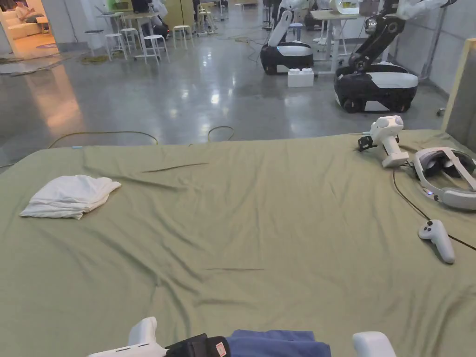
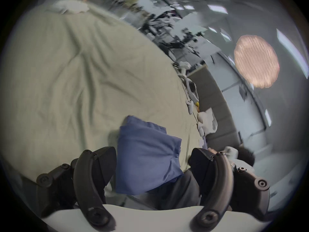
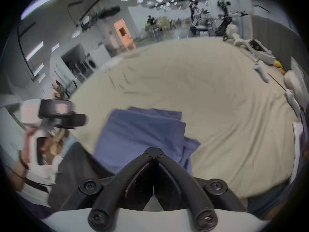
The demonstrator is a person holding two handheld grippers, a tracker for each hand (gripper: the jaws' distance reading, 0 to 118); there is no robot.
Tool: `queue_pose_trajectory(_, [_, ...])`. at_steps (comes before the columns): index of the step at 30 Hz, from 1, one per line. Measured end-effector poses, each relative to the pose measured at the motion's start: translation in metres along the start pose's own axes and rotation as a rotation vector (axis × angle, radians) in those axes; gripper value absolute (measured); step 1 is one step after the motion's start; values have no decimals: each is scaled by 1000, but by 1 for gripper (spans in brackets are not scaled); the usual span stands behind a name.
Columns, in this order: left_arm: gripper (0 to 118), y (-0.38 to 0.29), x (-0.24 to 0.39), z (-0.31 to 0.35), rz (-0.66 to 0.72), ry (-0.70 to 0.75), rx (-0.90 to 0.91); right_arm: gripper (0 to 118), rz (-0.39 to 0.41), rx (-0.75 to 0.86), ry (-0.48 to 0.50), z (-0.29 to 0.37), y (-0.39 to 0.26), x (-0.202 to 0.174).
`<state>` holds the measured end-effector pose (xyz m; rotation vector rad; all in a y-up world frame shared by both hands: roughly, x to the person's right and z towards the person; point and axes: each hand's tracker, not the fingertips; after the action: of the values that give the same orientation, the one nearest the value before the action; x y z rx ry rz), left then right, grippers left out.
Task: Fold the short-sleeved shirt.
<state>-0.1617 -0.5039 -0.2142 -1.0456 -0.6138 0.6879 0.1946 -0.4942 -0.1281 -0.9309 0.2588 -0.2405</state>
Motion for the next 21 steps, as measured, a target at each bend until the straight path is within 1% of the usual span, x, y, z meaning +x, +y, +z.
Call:
queue_pose_trajectory(1, [96,-2,-6,-4,45,-18,-12,0,68,-47,-85,-25,-1,3])
queue_pose_trajectory(2, [96,-4,-12,-9,64,-24,-23,0,168,-110,-232,-48,-5,3])
queue_pose_trajectory(3, [96,-6,-17,-14,65,-11,-31,0,233,-245,-309,-75,-11,7])
queue_pose_trajectory(4, [96,-8,-18,-20,53,2,-30,0,179,-253,-237,-81,-18,9])
queue_pose_trajectory(5, [96,-14,-8,-26,45,10,-43,0,143,-109,-226,-63,-11,5])
queue_pose_trajectory(6, [96,-15,-7,-34,30,4,-66,0,80,-184,-228,-58,-6,4])
queue_pose_trajectory(7, [96,-16,-8,-43,20,-20,-87,0,49,-198,-219,-58,-5,5])
queue_pose_trajectory(9, [96,-15,-17,-64,40,-73,-135,0,55,-190,-217,-60,-7,9])
queue_pose_trajectory(11, [96,-16,-17,-84,54,-3,-188,0,43,-193,-209,-56,-5,10])
queue_pose_trajectory(13, [92,-20,-14,-91,-10,41,-135,0,42,-192,-206,-57,-7,11])
queue_pose_trajectory(14, [84,-20,-10,-90,-24,65,-88,0,51,-192,-207,-57,-8,11])
queue_pose_trajectory(15, [51,-19,-7,-92,-26,72,-88,0,50,-193,-209,-57,-7,11])
queue_pose_trajectory(16, [29,-18,-6,-96,-11,40,-115,0,42,-197,-213,-59,-7,11])
queue_pose_trajectory(20, [29,-16,-7,-83,9,36,-94,0,50,-193,-223,-54,-7,9])
queue_pose_trajectory(21, [29,-11,-15,-78,33,24,-72,0,-3,-183,-198,-42,-3,6])
